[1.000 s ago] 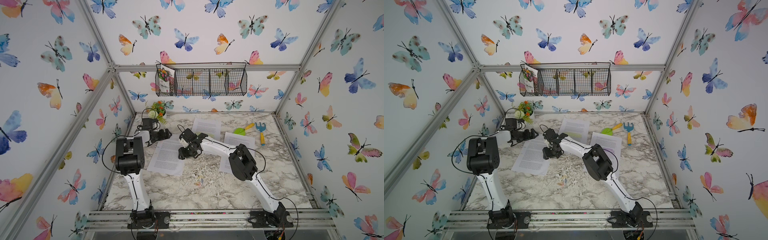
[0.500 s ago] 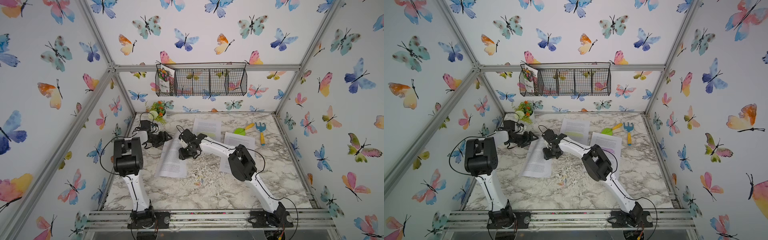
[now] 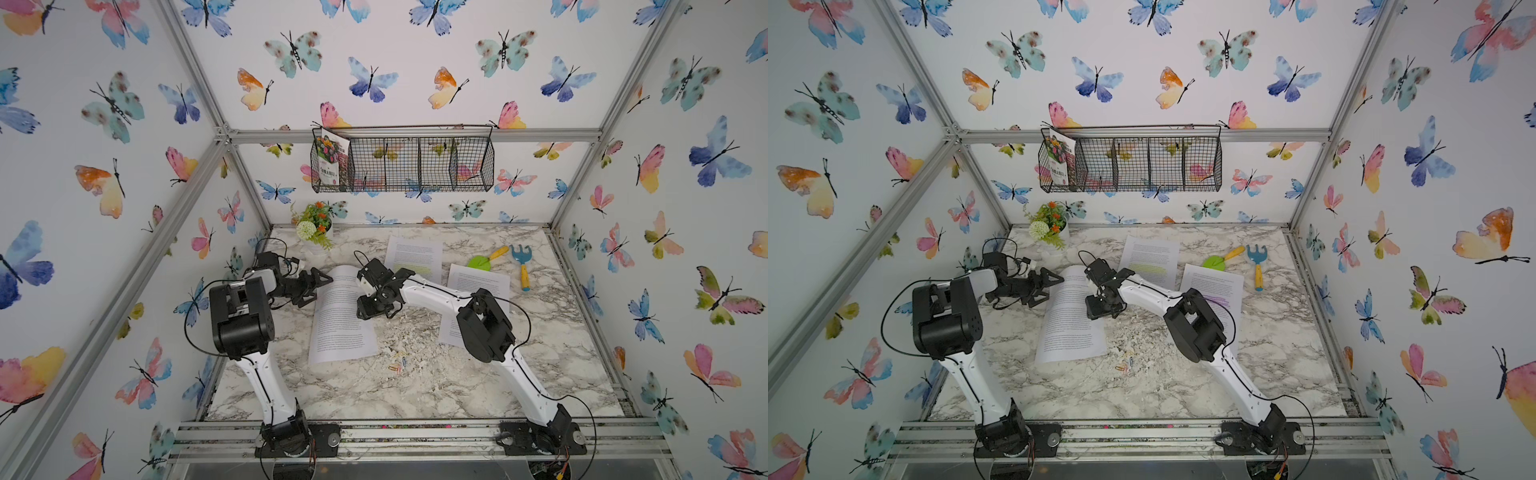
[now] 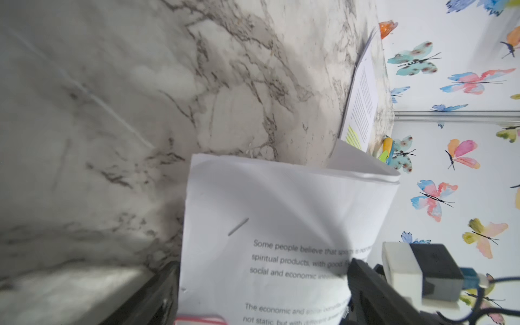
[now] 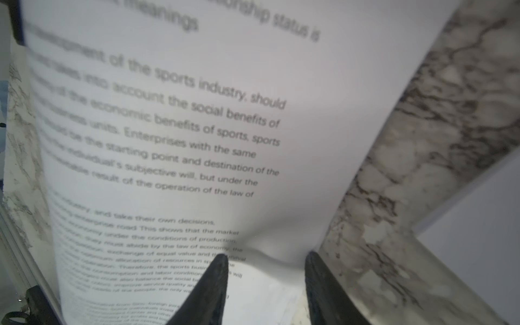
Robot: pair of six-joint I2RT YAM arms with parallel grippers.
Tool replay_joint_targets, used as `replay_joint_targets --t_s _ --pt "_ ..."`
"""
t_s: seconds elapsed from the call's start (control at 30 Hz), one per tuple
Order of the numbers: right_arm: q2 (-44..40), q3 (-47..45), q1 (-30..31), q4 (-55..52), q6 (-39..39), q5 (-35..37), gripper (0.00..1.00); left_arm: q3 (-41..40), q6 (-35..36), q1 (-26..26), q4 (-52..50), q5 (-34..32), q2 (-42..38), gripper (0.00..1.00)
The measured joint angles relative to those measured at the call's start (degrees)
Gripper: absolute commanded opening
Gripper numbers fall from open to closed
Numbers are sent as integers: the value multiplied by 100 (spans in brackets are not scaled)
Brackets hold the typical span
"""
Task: Unclip the paperclips from the documents
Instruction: Pick up the document from the center of the board.
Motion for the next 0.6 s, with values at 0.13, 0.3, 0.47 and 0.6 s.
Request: replay_joint_targets --t_s 0.13,0.3,0.47,0.6 --pt "0 0 0 20 9 -22 47 -203 -33 7 184 400 -219 97" --pt "0 0 0 28 31 -35 47 -516 -116 -7 439 857 -369 97" --pt "2 0 0 42 37 -46 47 -879 -136 52 540 1054 -680 98" --pt "13 17 -2 35 46 -59 47 -964 -155 184 634 1156 -905 98"
